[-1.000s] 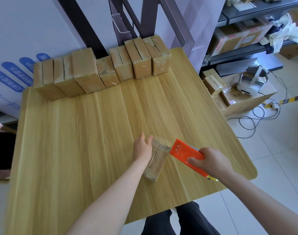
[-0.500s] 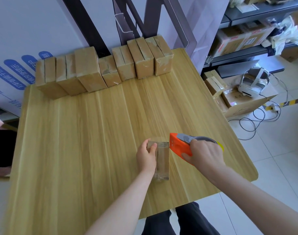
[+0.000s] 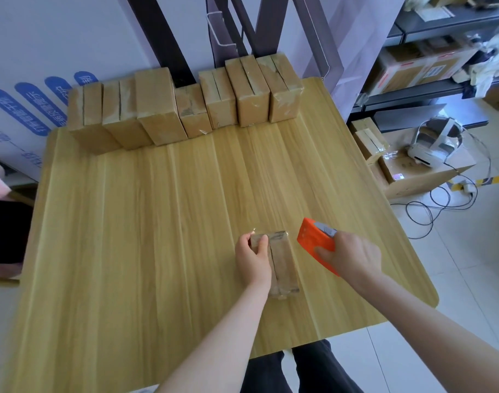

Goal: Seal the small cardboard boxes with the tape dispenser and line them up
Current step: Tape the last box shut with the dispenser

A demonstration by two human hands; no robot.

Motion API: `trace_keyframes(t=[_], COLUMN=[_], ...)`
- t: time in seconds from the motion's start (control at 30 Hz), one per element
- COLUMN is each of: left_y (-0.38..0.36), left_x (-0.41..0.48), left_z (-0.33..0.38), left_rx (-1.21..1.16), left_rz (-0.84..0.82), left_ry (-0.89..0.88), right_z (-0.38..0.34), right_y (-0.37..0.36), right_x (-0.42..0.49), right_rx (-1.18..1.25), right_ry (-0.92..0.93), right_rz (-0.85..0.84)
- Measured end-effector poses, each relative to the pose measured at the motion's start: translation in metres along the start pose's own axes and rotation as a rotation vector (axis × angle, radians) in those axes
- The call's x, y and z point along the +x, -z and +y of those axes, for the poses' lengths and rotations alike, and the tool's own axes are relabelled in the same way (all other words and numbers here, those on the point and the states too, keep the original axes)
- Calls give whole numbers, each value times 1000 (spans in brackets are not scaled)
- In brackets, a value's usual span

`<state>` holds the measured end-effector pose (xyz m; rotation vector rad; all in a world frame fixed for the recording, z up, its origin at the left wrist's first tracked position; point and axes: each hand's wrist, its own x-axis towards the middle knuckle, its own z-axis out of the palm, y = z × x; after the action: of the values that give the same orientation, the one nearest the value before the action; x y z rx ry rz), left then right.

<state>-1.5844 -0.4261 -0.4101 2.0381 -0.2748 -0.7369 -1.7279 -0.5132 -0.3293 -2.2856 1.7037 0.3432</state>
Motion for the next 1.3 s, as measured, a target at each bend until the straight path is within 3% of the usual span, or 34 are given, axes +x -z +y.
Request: trace_keyframes(t=[0.13, 0.23, 0.3, 0.37, 0.47, 0.53, 0.57, 0.63, 0.67, 0.9, 1.03, 1.13, 1.3], left_y=[-2, 2, 5, 6, 8, 8, 9, 11, 11, 9, 4, -2, -15], left_x=[-11, -13, -13, -14, -3, 11, 16, 21, 24, 42, 56, 63, 53], left_z=[-3, -2, 1, 1, 1, 5, 8, 14, 14, 21, 19, 20, 23], left_rx=[-38, -54, -46, 90, 451, 619, 692, 788, 821, 774, 605, 457, 515], left_rz=[89, 70, 51, 68, 138, 3, -144, -402, -446, -532, -667, -694, -540], left_ry=[106, 80, 52, 6, -388, -743, -819, -745, -699, -609, -416, -253, -226], right_z=[0, -9, -23, -36, -46, -44, -41, -38, -36, -36, -34, -33, -39], right_y=[11, 23, 28, 21, 5, 4, 5, 6, 6, 4, 0, -4, -2], right_x=[5, 6, 6, 4, 1, 2, 4, 7, 8, 12, 13, 12, 7], right_rx=[260, 706, 1036, 1218, 1291, 1308, 1306, 1301, 1300, 1293, 1296, 1317, 1296], right_ry=[-138, -115, -95, -151, -232, -270, -282, -303, -308, -277, -269, -255, -176], right_rz=[160, 331, 324, 232, 156, 160, 161, 157, 155, 166, 167, 172, 246])
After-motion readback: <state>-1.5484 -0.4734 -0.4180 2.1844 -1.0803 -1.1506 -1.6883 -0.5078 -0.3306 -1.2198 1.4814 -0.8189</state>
